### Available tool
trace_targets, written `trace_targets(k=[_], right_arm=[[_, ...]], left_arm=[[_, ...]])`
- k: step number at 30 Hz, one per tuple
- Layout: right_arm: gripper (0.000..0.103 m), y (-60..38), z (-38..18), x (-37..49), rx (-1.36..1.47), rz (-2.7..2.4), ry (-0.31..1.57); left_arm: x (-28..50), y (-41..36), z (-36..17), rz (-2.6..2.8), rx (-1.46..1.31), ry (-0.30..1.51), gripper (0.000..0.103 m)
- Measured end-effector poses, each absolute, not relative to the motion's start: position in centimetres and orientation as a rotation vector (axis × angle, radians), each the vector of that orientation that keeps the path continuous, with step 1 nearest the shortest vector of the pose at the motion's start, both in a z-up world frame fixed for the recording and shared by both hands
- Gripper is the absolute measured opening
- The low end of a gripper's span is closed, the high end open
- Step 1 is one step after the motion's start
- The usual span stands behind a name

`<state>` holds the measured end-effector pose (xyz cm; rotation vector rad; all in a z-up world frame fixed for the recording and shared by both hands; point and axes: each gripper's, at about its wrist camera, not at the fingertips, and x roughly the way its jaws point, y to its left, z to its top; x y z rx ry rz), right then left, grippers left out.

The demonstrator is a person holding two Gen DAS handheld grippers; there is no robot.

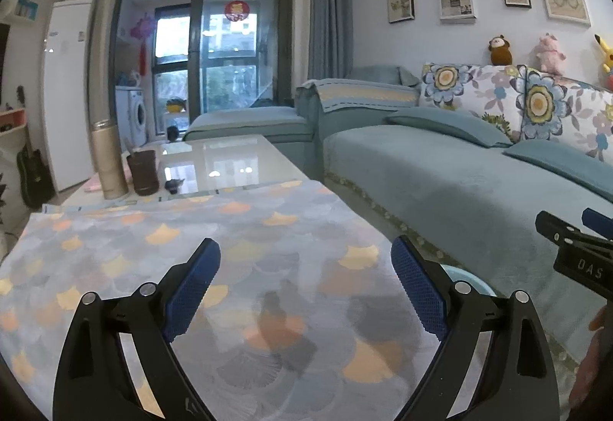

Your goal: Collect trash

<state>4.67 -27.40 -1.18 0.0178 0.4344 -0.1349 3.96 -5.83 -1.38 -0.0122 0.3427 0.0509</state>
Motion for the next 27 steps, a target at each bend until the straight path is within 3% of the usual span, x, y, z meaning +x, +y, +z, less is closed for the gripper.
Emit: trace_targets(k=[8,21,27], right_arm=[[0.088,-27.3,-2.0,5.3,0.022,-0.135,0.459],[0.088,-26.9,-0.5,4.2,0.024,-0.108,0.444],[0.088,-27.4,-0.7,3.7,0.002,-0.129,0.452]], left_arm=[[4.6,-5.5,-2.4,0.024,-0.013,0.345,0.089],[1.7,-6.9,0.4,0.002,-0.045,0.401,0.089],[1.1,-7.6,0.5,0.053,0.012,0.385,0.095]])
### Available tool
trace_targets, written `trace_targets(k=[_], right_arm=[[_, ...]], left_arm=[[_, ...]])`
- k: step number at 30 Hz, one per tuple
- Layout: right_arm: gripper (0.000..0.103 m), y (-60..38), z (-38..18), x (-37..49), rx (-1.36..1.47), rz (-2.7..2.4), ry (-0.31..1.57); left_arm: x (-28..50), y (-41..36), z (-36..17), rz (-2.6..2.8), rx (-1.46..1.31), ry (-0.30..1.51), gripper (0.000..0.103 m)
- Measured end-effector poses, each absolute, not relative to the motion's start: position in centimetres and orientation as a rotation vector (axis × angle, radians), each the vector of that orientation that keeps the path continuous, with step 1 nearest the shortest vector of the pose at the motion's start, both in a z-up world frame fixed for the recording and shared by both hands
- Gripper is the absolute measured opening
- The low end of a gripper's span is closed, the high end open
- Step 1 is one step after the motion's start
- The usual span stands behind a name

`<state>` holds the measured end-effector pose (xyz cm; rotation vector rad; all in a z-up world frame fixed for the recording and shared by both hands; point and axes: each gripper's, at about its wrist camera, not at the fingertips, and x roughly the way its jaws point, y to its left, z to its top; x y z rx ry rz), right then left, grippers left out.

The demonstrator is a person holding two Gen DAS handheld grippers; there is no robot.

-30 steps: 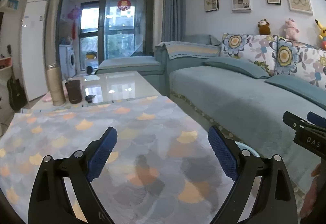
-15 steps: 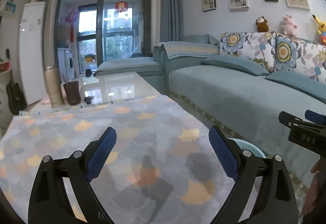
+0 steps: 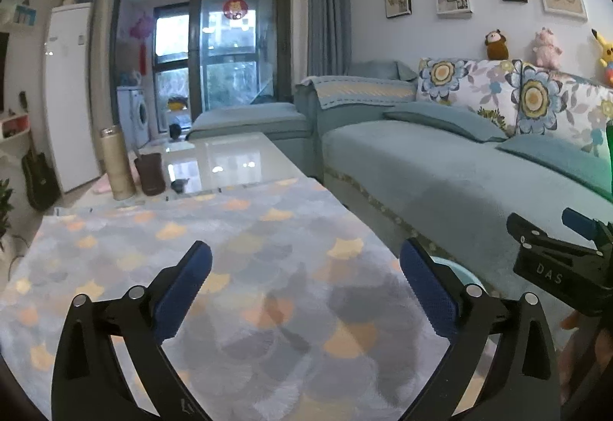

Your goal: Collect trash

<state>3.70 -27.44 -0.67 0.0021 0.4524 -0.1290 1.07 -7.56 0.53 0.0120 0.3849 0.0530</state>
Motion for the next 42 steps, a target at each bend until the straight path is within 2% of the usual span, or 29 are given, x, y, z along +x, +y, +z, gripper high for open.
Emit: trace_targets(k=[11,42], right_arm=[[0.088,-27.8,-1.6,4.7,0.000,-0.138,0.494],[0.090,-27.9,-1.1,4.2,-0.004,-0.124,0.463]], left_arm=[[2.0,-7.6,-0.4,0.092,0.056,0.446,0.095],[1.4,-8.4,-0.3,0.120,0.031,0.423,0.095]])
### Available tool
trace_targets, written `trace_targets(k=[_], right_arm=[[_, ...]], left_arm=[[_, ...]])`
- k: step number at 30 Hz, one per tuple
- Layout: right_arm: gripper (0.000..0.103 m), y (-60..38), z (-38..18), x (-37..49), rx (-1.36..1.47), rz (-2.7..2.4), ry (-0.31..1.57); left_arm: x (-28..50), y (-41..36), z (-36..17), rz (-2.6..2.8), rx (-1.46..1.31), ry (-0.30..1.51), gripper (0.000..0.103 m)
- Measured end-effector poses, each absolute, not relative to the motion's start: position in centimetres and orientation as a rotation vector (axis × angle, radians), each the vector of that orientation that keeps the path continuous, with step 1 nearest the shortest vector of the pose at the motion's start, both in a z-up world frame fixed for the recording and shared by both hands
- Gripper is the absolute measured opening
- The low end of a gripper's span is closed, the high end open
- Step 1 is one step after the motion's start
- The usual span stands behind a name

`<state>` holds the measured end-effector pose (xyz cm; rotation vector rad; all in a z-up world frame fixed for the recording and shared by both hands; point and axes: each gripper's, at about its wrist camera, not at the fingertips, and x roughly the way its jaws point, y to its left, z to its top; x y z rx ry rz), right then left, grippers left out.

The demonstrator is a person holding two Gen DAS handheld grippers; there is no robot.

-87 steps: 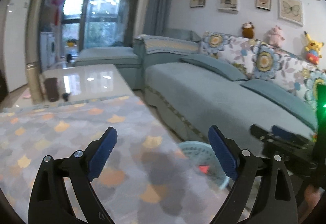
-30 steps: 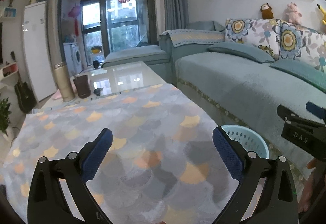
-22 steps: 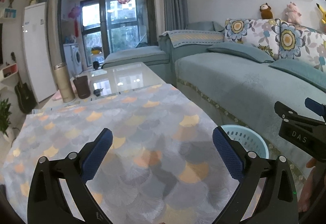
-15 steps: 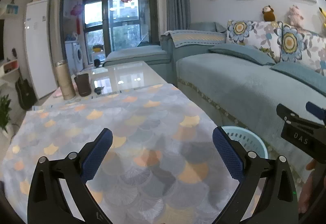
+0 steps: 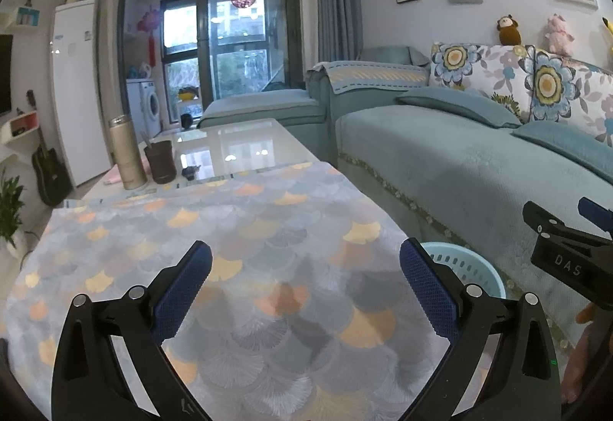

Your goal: Collect trash

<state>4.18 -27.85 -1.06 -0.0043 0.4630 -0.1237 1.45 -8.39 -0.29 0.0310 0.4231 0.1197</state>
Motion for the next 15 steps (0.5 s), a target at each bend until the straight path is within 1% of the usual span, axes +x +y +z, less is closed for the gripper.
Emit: trace_targets(k=[15], right_arm=[[0.090,-27.73,-1.16,4.47,-0.013,-0.112,0.462]], left_arm=[[1.51,-8.22,-0.20,0.123,0.027,0.418,0.095]])
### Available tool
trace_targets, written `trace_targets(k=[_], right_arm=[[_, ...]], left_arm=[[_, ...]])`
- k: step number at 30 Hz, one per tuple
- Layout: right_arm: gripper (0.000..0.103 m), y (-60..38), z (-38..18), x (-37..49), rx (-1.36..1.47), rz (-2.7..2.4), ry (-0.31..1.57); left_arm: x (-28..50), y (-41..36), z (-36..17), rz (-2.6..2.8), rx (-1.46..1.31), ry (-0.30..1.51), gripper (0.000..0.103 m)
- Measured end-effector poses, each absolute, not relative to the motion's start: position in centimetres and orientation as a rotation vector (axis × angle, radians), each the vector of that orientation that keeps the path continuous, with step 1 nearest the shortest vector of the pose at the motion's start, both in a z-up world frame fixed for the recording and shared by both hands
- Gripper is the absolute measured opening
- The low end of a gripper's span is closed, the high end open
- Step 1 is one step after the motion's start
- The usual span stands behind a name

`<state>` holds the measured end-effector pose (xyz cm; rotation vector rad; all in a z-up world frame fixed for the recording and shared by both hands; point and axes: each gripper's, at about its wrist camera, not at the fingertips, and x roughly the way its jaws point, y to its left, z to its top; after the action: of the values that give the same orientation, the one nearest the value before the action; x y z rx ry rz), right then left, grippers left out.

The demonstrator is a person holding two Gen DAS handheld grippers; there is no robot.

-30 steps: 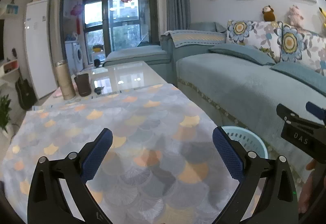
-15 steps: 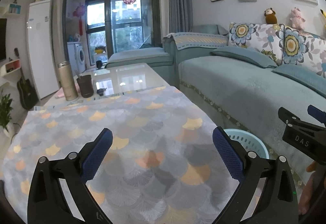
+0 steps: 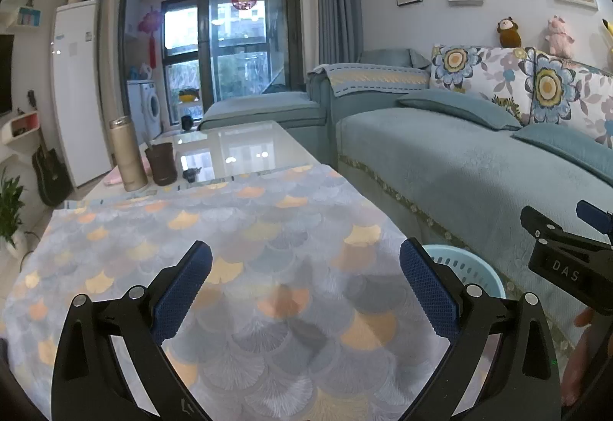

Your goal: Collect trash

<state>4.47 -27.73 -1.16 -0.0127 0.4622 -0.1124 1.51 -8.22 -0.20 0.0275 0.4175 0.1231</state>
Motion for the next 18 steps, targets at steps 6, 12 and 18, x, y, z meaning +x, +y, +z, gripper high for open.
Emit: trace_targets(k=[6,12,18], right_arm=[[0.090,-27.82,-1.31,4.54,-0.003,-0.109,0.465],[0.090,-27.89,-1.32,4.55,-0.003,-0.106,0.467],[0.090,-27.87,-1.37,4.57,-0.002,-0.104,0.470]], left_arm=[[1.52,-8.30,-0.25,0.125,0.029,0.418,0.095],[1.53,-8.24,-0.31,0.126,0.022,0.424,0.095],[1.55,-8.02,-0.38,0.125,0.021,0.420,0.095]])
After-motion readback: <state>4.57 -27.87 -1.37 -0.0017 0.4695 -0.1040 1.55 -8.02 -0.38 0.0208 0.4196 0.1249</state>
